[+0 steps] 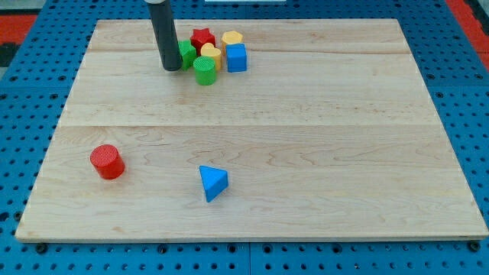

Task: Push the red circle into a group of blocks

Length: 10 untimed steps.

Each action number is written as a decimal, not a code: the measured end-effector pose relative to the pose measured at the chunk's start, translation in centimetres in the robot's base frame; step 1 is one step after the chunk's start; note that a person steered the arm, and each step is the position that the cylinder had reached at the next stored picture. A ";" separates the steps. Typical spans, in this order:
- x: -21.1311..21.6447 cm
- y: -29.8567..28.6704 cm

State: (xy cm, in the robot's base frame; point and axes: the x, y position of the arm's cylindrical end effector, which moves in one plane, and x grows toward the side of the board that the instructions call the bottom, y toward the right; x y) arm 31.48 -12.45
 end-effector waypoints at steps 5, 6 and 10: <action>19.6 -3.8; 19.6 -7.9; 22.3 -11.5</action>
State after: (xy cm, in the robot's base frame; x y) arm 53.77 -23.90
